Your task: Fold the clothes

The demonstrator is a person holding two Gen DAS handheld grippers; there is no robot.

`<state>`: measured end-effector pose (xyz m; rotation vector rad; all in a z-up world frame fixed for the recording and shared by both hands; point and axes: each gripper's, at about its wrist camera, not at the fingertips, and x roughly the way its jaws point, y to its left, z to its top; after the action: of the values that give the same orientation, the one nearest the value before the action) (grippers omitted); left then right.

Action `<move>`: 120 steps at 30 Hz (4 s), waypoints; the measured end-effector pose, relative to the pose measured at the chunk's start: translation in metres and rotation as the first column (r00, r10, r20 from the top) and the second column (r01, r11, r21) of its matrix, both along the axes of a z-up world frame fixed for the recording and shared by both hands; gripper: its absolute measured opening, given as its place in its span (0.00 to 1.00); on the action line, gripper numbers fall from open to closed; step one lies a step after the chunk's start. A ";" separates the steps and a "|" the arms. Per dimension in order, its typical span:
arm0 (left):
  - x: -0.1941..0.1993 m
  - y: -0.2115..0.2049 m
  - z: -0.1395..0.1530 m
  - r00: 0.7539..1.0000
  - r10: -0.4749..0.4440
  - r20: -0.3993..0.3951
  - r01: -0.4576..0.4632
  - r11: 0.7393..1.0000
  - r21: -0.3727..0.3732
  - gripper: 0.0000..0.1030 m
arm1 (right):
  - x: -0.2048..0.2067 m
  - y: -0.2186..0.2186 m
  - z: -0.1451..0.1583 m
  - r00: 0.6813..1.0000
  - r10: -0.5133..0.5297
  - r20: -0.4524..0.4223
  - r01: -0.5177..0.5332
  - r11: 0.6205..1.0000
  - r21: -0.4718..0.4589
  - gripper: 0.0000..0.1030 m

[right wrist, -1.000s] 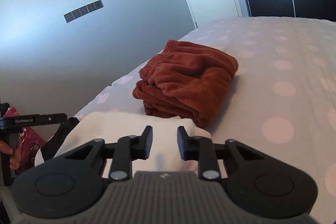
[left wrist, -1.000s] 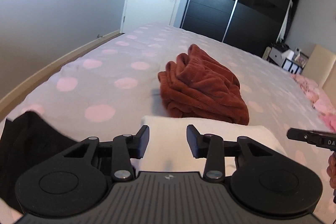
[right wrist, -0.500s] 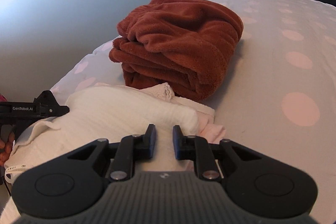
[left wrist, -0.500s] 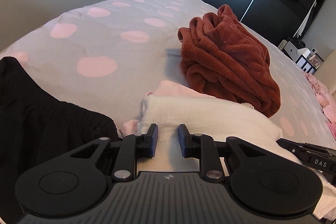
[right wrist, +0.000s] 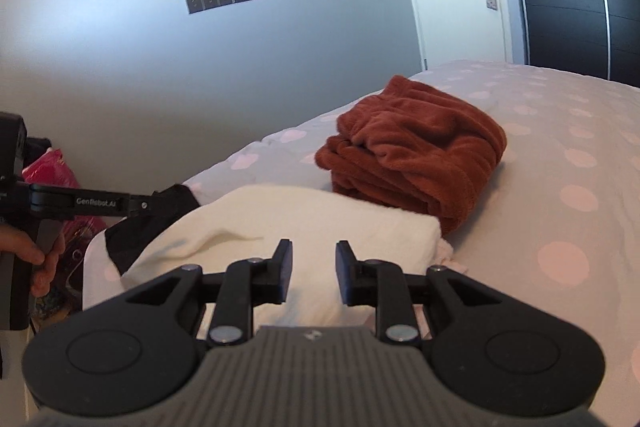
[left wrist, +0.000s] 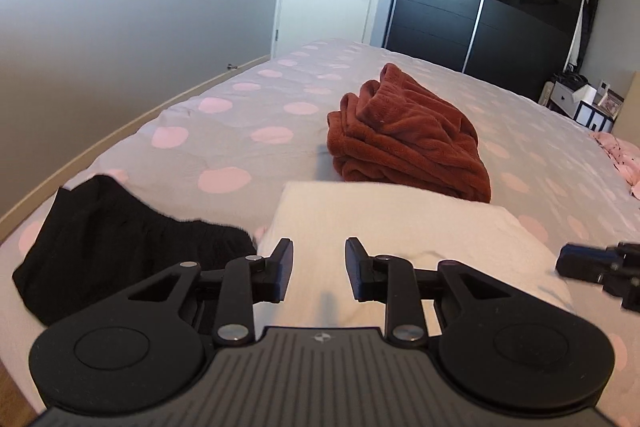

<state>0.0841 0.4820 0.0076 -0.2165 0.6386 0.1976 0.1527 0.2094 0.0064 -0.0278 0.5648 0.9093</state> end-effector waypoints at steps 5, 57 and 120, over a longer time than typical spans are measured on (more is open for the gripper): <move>-0.009 -0.009 -0.025 0.998 -0.013 -0.057 0.012 1.000 -0.005 0.25 | -0.025 0.008 -0.020 0.999 0.046 0.010 -0.045 0.995 -0.084 0.28; -0.078 -0.448 0.118 0.894 -0.385 0.227 0.353 0.920 0.171 0.74 | -0.170 -0.387 0.063 0.874 -0.452 0.177 0.478 0.864 -0.158 0.98; -0.083 -0.493 -0.033 0.973 -0.228 -0.020 0.228 0.955 0.188 0.74 | -0.169 -0.393 -0.034 0.715 -0.678 0.170 0.699 0.694 -0.172 0.99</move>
<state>0.0015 -0.0105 -0.0259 0.0409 0.6338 0.0343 -0.0165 -0.1839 -0.0280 -0.0571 0.5287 0.0918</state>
